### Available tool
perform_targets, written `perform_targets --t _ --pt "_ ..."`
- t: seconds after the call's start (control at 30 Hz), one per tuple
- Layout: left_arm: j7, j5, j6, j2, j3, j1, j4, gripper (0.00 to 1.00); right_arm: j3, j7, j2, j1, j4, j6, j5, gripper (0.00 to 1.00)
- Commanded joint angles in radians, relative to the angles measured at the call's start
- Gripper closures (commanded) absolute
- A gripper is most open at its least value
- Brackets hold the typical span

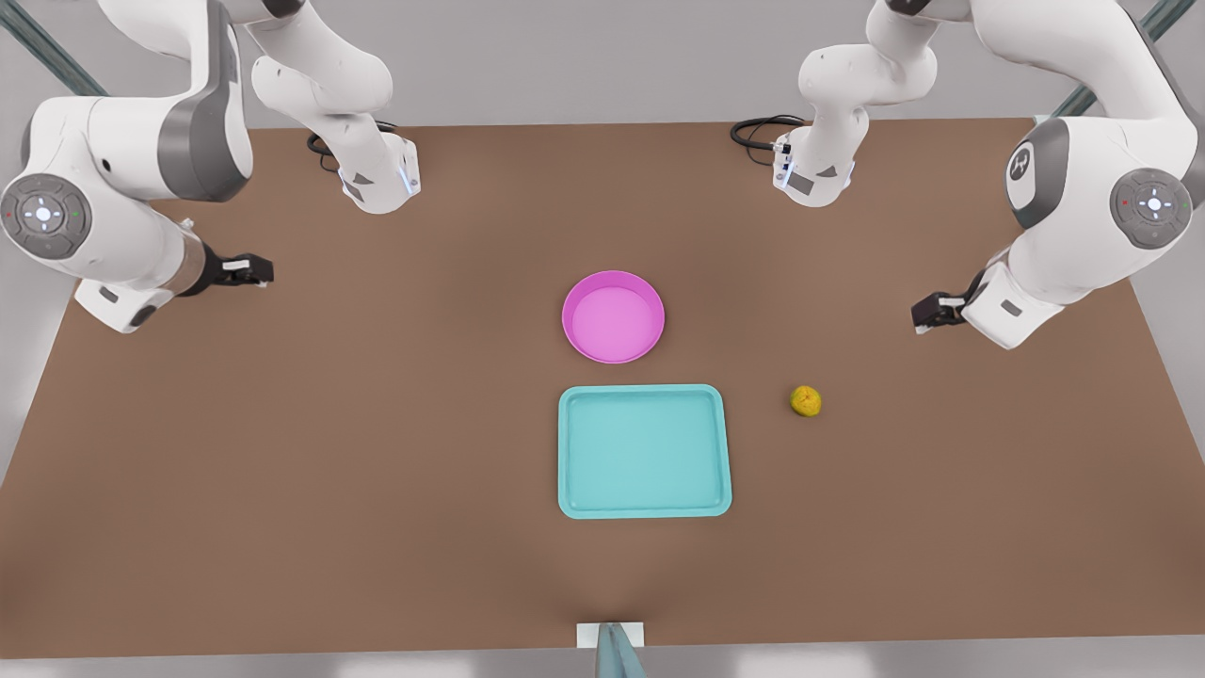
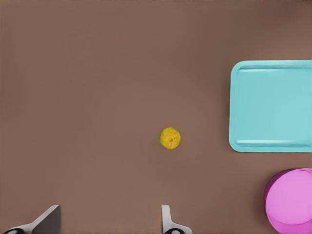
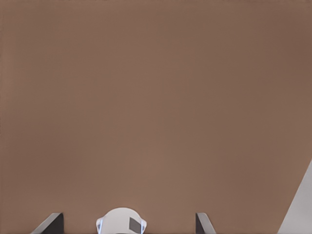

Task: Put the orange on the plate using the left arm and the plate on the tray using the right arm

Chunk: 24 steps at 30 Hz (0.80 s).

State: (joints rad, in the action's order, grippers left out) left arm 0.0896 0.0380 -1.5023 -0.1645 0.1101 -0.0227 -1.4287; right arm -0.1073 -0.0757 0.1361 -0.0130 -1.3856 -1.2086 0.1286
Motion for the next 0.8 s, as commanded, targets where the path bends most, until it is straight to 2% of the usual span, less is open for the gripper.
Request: perform_targets --t 0.0,0.07,0.1,0.17,0.23,0.3,0.4,0.5,0.77 --pt "0.067 0.0 -0.019 -0.001 0.0 0.001 0.001 0.0 0.0 -0.029 -0.001 -0.004 0.0 -0.038 -0.006 0.0" --pt "0.065 -0.006 -0.023 -0.026 0.0 0.015 -0.009 0.0 0.0 -0.029 -0.001 -0.005 0.0 -0.038 -0.006 0.0" --pt "0.067 -0.006 -0.024 -0.096 0.0 0.044 -0.015 0.0 0.0 -0.029 0.0 -0.005 0.0 -0.038 -0.006 0.0" --pt "0.075 -0.004 -0.177 -0.236 0.0 0.118 -0.1 0.0 0.0 -0.03 0.0 -0.005 0.0 -0.04 -0.006 0.0" --pt "0.085 -0.006 -0.516 -0.308 0.0 0.136 -0.288 0.0 0.0 -0.03 0.0 -0.005 0.0 -0.038 -0.006 0.0" --pt "0.082 -0.004 -0.599 -0.354 -0.001 0.138 -0.314 0.0 0.0 -0.032 0.008 -0.007 0.003 -0.04 -0.01 0.0" --pt "0.075 -0.003 -0.584 -0.395 -0.046 0.138 -0.314 0.0 0.0 -0.041 0.013 -0.015 0.003 -0.042 -0.012 0.0" --pt "0.075 -0.003 -0.75 -0.412 -0.059 0.136 -0.401 0.0 0.001 -0.039 0.014 -0.013 0.002 -0.04 -0.017 0.0" --pt "0.082 -0.004 -0.747 -0.379 -0.059 0.159 -0.46 0.0 0.0 -0.03 0.017 -0.013 0.0 -0.038 -0.017 0.0"
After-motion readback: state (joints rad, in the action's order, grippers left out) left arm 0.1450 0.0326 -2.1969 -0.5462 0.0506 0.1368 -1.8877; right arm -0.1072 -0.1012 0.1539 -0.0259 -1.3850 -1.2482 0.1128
